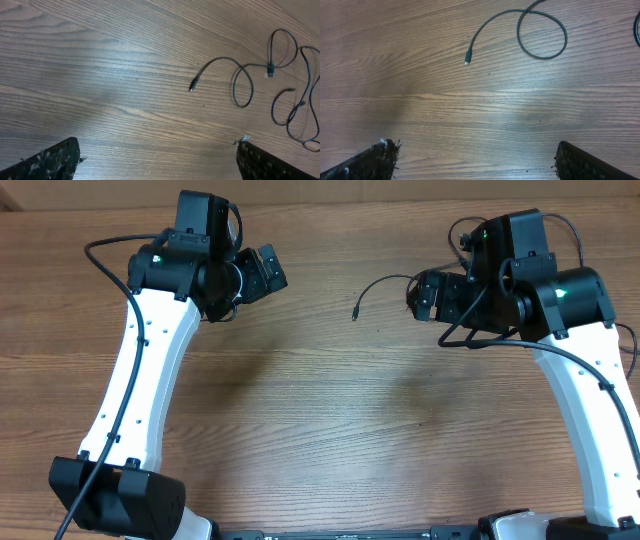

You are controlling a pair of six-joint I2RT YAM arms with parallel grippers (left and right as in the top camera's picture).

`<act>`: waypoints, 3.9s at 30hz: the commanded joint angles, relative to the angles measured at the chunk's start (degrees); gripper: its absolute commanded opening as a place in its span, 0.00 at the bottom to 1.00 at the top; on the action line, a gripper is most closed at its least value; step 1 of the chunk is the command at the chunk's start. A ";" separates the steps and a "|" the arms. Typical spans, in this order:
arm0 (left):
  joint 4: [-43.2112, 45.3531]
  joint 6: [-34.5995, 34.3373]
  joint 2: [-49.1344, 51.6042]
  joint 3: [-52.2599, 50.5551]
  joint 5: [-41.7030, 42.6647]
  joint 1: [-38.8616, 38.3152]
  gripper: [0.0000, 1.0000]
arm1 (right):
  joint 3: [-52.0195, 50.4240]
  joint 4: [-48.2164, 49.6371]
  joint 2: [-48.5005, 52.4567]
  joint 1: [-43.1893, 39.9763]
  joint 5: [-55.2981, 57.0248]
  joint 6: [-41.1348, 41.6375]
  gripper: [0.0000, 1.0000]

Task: Untangle cables

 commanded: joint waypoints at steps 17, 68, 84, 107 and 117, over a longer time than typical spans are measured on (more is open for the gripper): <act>0.04 0.92 0.72 -0.20 -0.74 -0.37 1.00 | 0.57 -1.03 -6.99 -0.24 -0.11 -0.09 1.00; 0.07 0.92 0.72 -0.20 -0.74 -0.37 0.99 | -8.52 -11.32 -34.77 -0.22 13.97 3.91 1.00; 0.04 0.92 0.72 -0.20 -0.74 -0.37 1.00 | -25.77 6.64 -34.77 -0.22 13.90 3.91 1.00; 0.04 0.92 0.72 -0.20 -0.74 -0.37 1.00 | -38.42 20.76 -34.77 -7.54 10.25 4.70 1.00; 0.04 0.92 0.72 -0.20 -0.74 -0.37 0.99 | -40.57 20.33 -34.77 -13.40 5.44 4.72 1.00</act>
